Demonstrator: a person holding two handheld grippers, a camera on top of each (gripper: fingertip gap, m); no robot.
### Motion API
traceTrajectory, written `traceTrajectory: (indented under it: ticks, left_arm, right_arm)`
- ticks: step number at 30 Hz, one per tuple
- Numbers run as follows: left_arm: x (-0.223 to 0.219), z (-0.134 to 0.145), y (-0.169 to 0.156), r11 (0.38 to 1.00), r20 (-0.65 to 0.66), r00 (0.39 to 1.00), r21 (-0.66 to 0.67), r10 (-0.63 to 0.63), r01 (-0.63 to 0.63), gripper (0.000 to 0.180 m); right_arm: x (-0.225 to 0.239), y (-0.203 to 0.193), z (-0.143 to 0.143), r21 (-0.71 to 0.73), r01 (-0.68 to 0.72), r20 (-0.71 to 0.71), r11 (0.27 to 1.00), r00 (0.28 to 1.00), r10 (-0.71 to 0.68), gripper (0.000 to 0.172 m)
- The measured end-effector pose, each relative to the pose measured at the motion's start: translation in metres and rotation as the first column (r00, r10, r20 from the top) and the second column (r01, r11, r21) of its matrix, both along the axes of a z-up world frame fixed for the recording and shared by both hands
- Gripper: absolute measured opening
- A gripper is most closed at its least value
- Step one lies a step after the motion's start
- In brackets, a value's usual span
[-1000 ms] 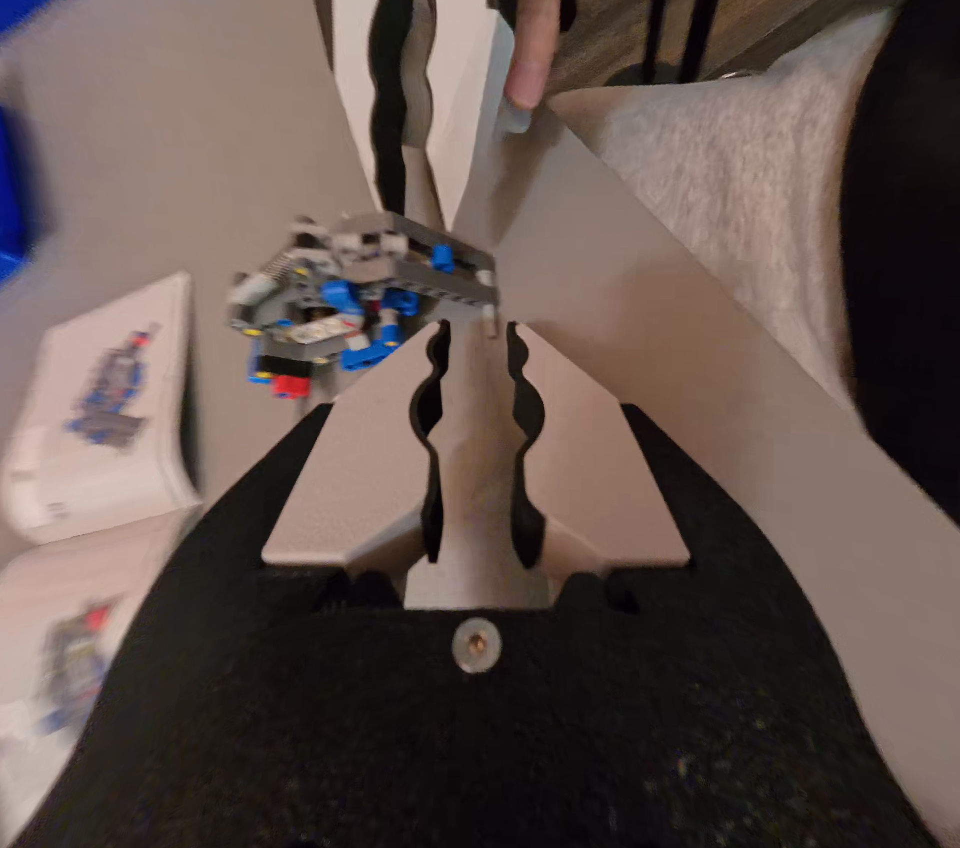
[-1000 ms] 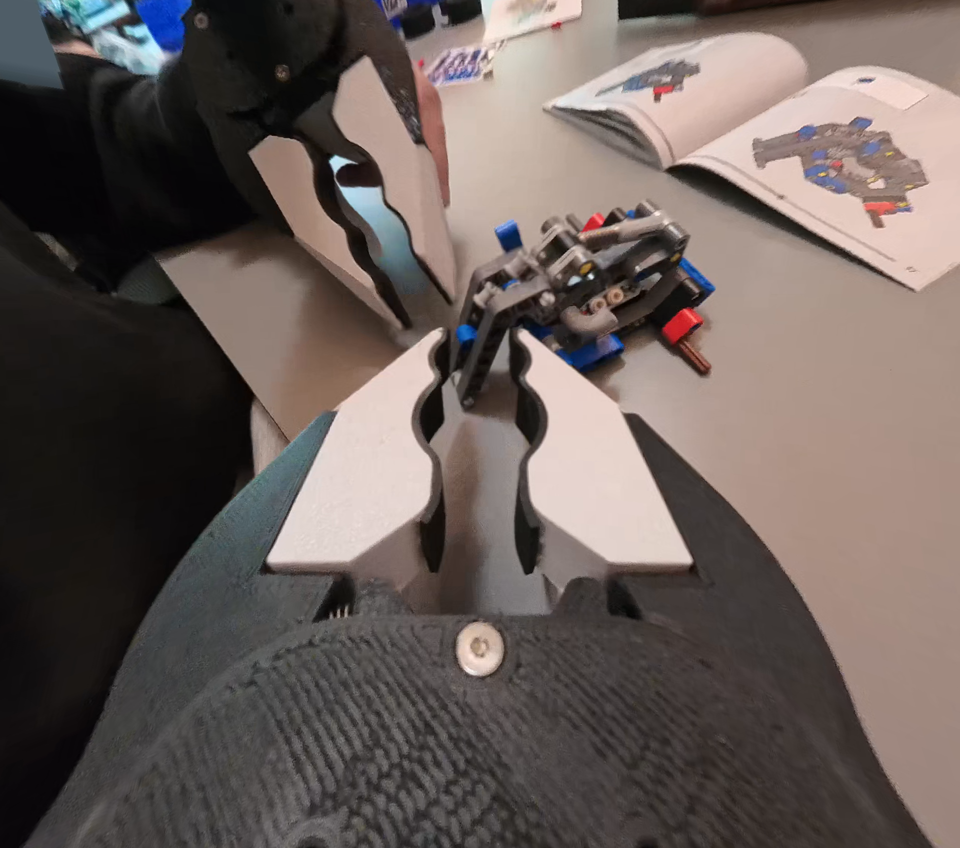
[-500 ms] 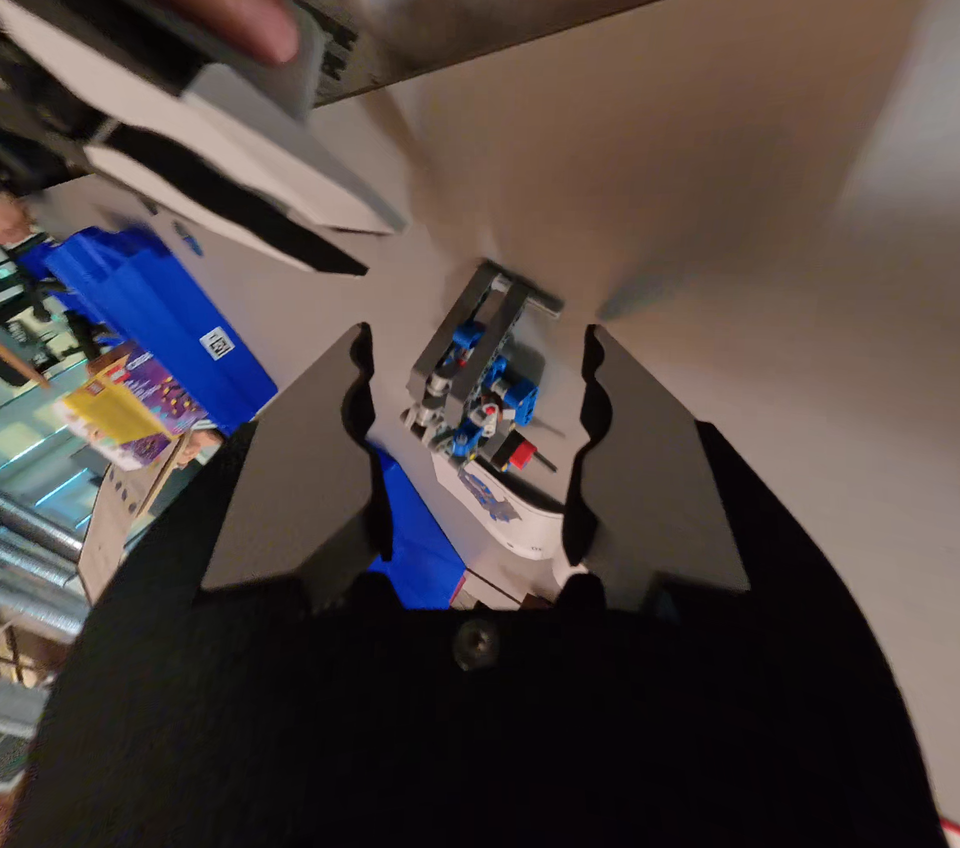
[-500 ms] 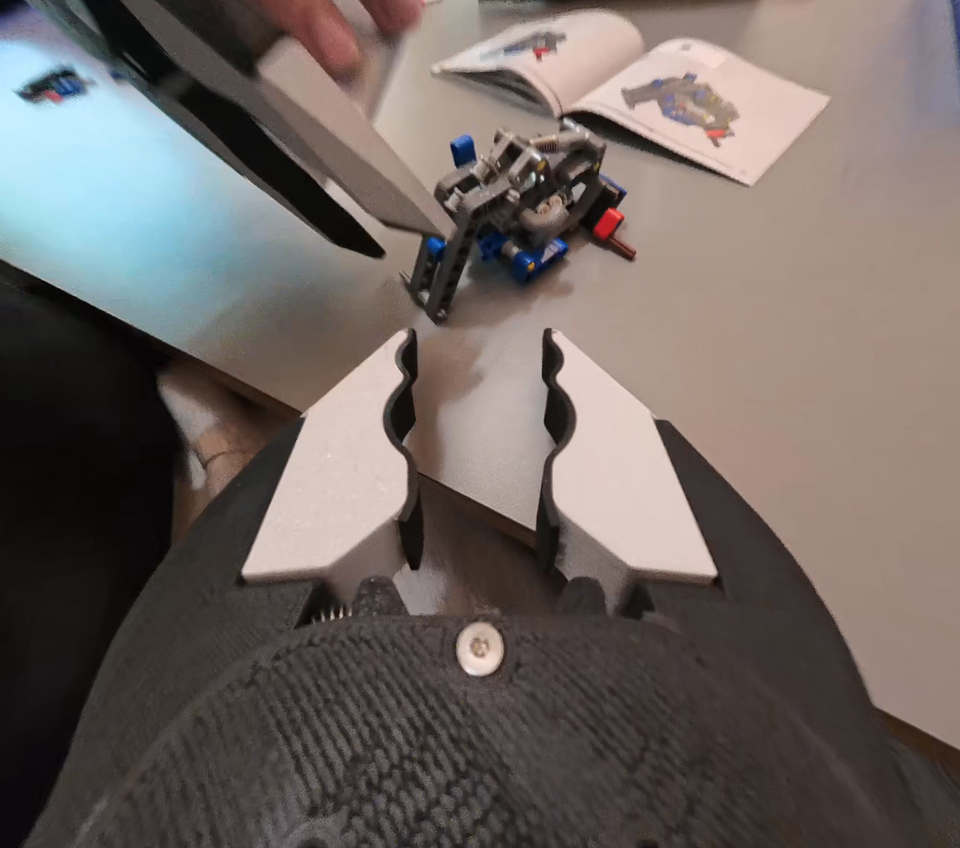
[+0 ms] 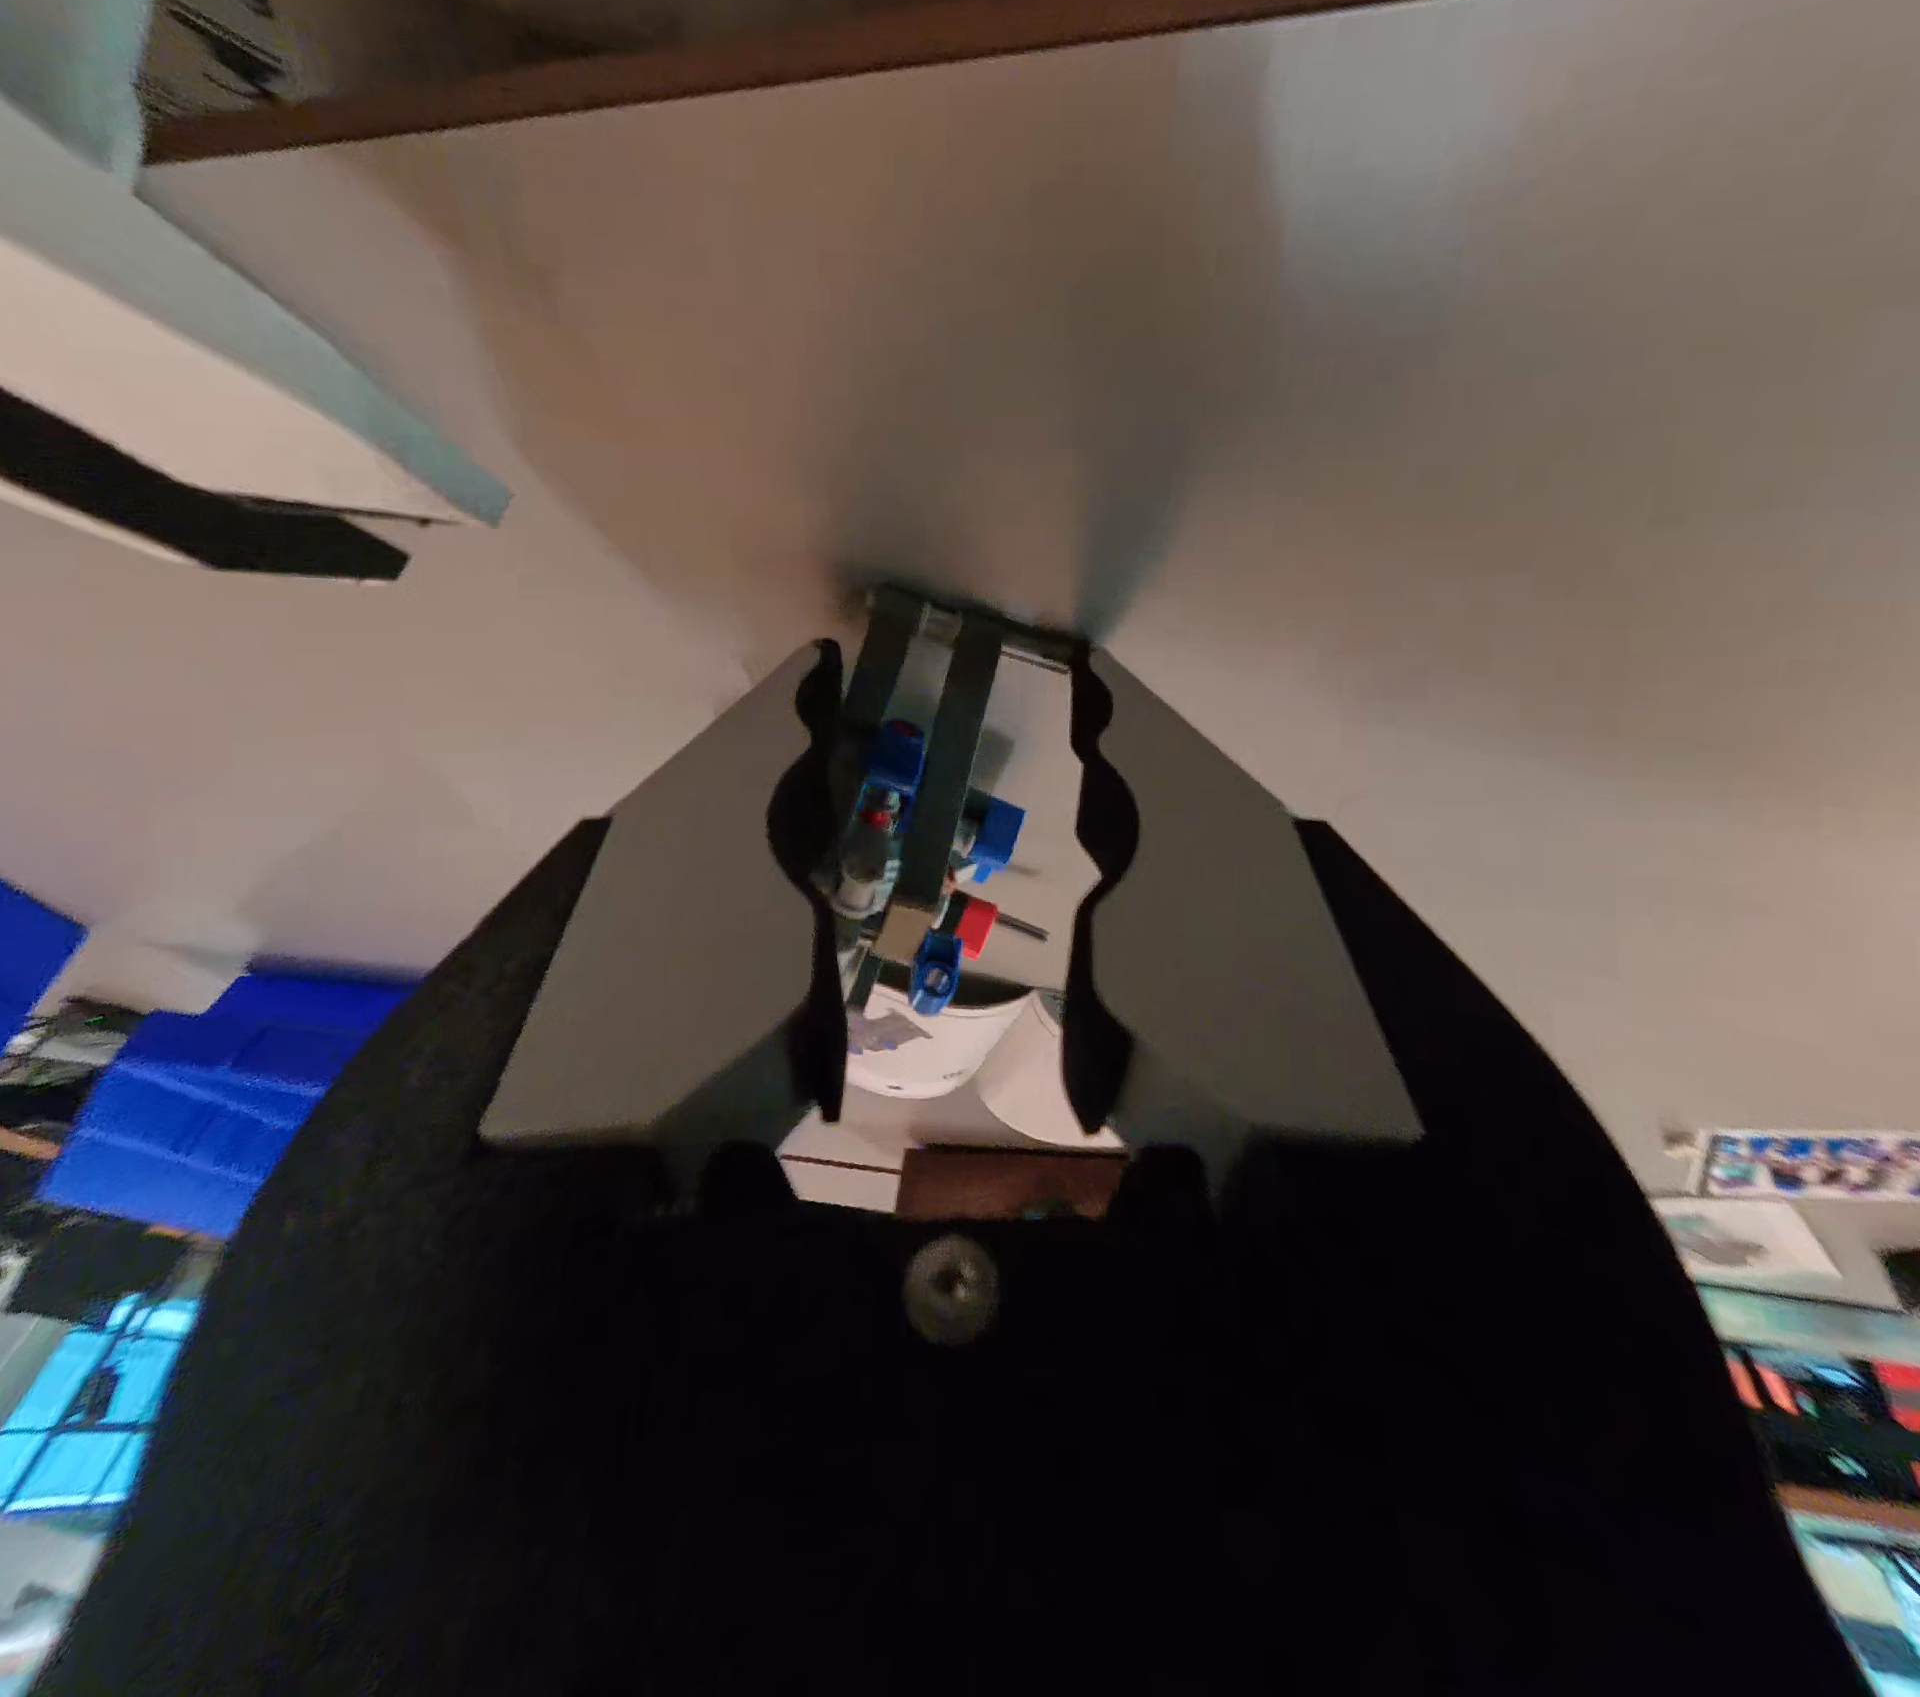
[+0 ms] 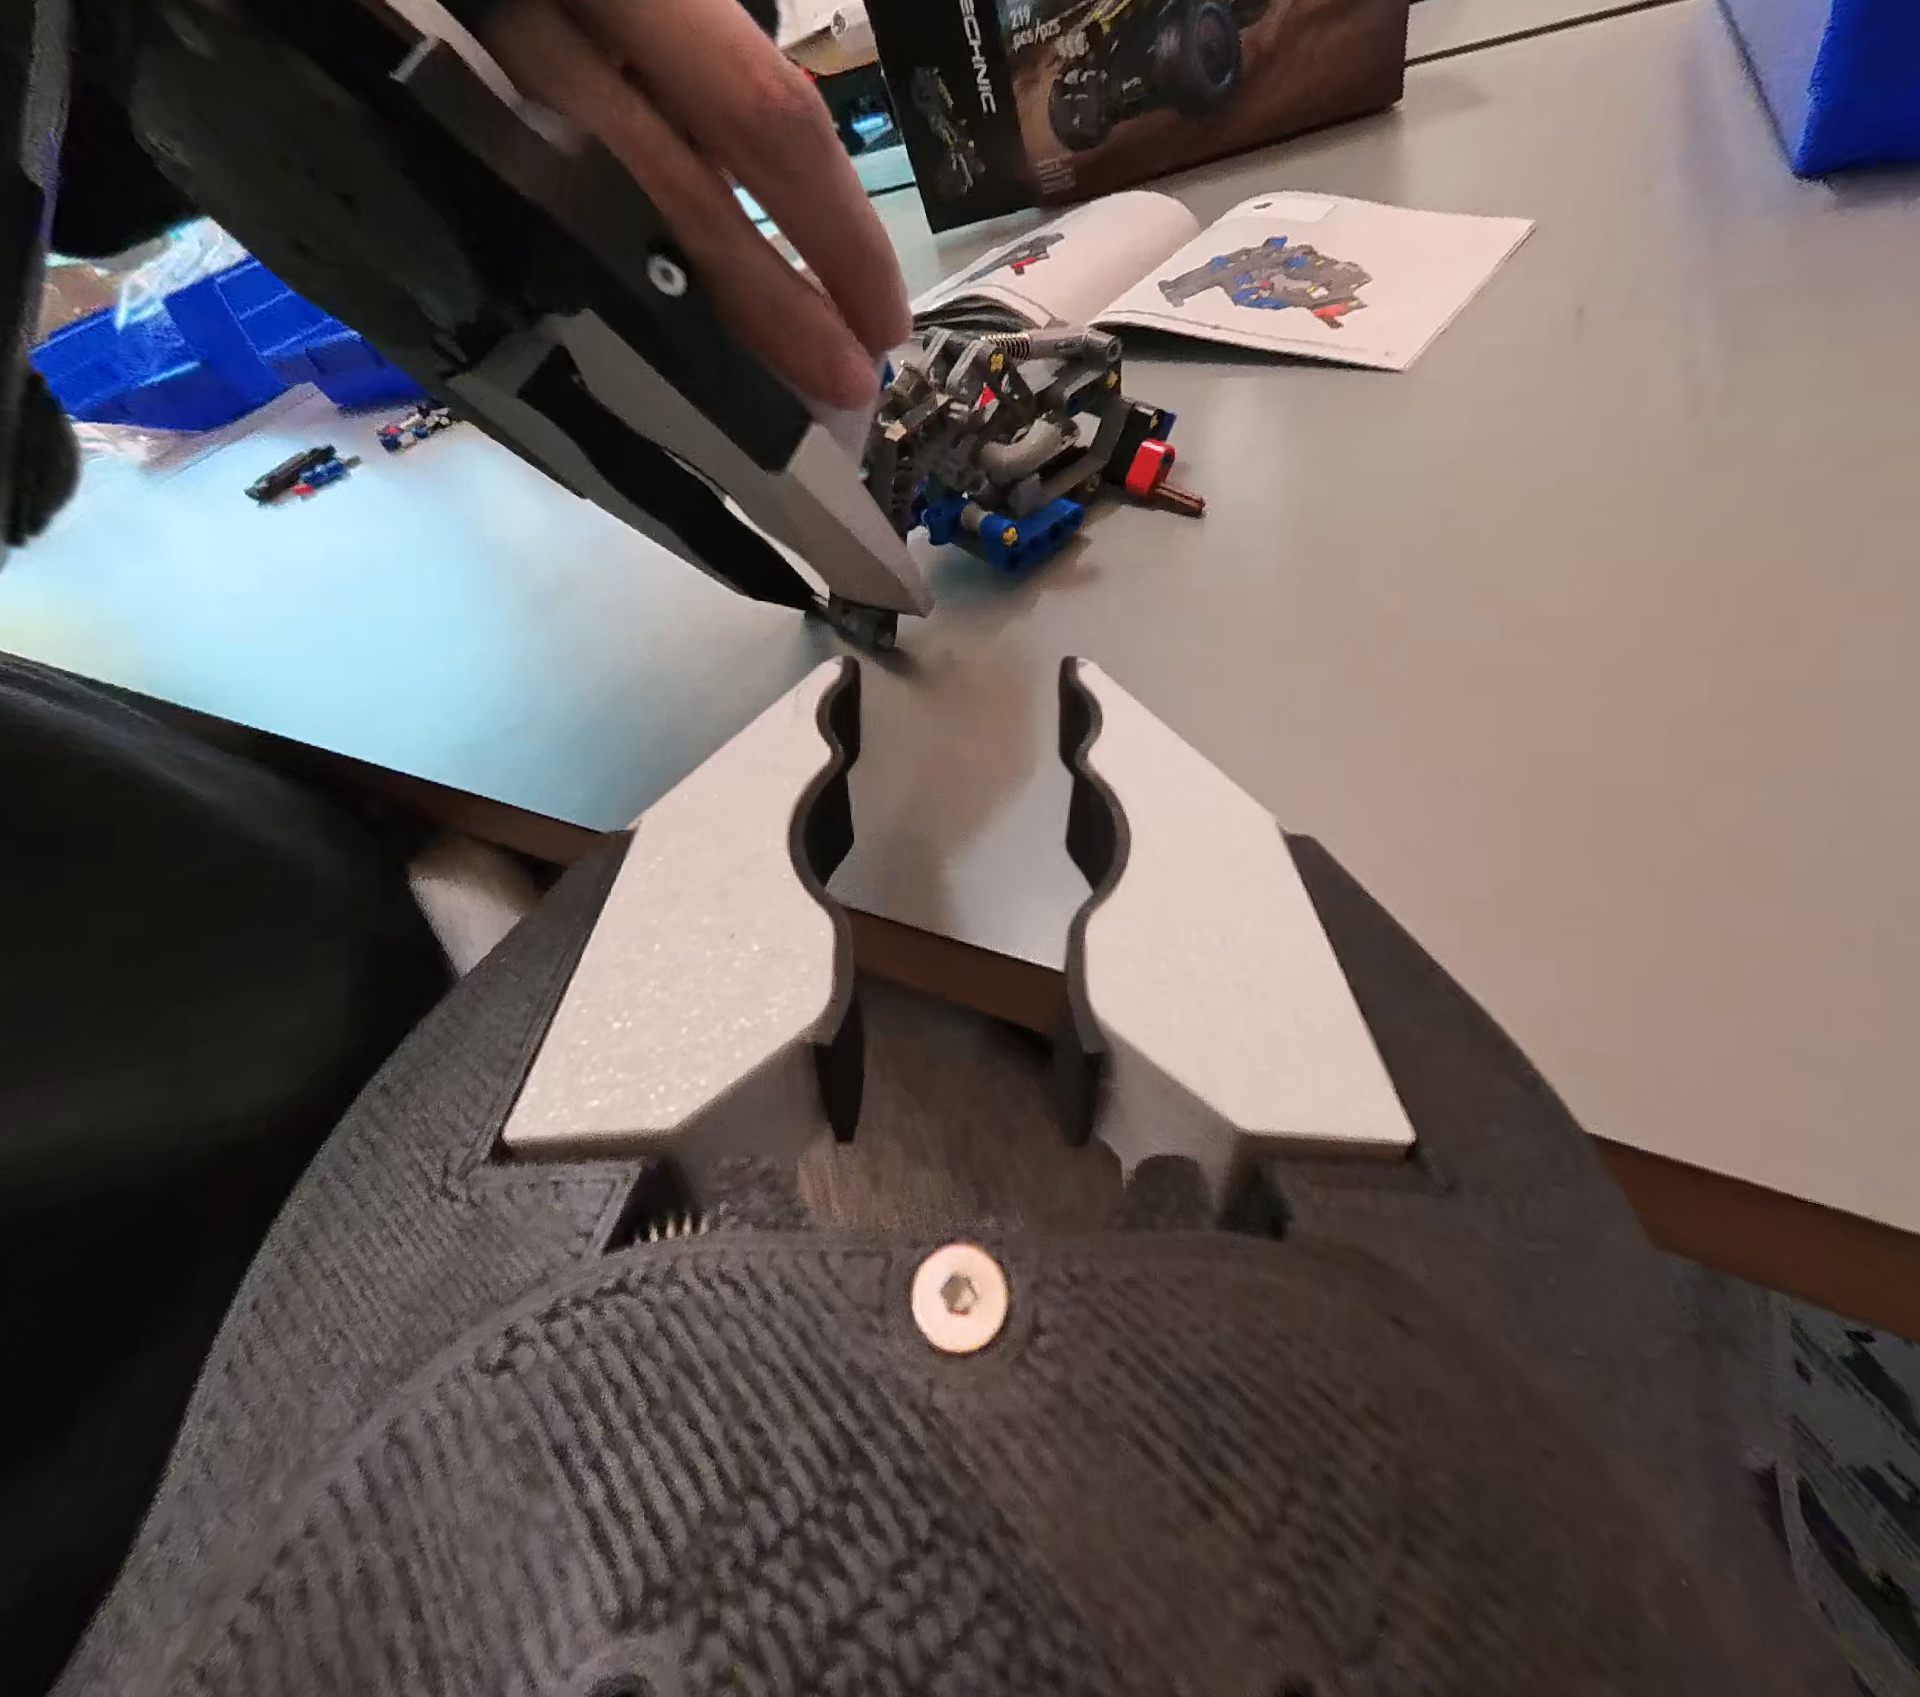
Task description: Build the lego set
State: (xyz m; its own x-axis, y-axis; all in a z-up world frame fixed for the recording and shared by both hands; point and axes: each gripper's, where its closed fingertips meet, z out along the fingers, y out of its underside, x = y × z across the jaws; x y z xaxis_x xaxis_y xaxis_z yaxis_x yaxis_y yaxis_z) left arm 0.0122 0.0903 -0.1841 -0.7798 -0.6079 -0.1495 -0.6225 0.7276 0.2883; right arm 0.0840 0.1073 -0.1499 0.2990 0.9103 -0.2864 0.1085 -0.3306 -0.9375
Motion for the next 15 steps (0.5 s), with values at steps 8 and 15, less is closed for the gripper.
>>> traceTrajectory:
  ticks: [8,15]
  left_arm:
    - [0.008,0.008,0.012,0.992,0.131,0.989,0.101,0.063,-0.076,0.038]
    - [0.016,0.049,0.031,0.924,0.688,0.714,0.176,0.13,-0.339,0.038]
  right_arm:
    - [0.001,0.0,0.003,0.086,0.026,0.032,0.996,0.999,-0.029,0.048]
    - [-0.025,0.004,0.043,0.032,0.052,-0.197,0.998,0.979,-0.045,0.034]
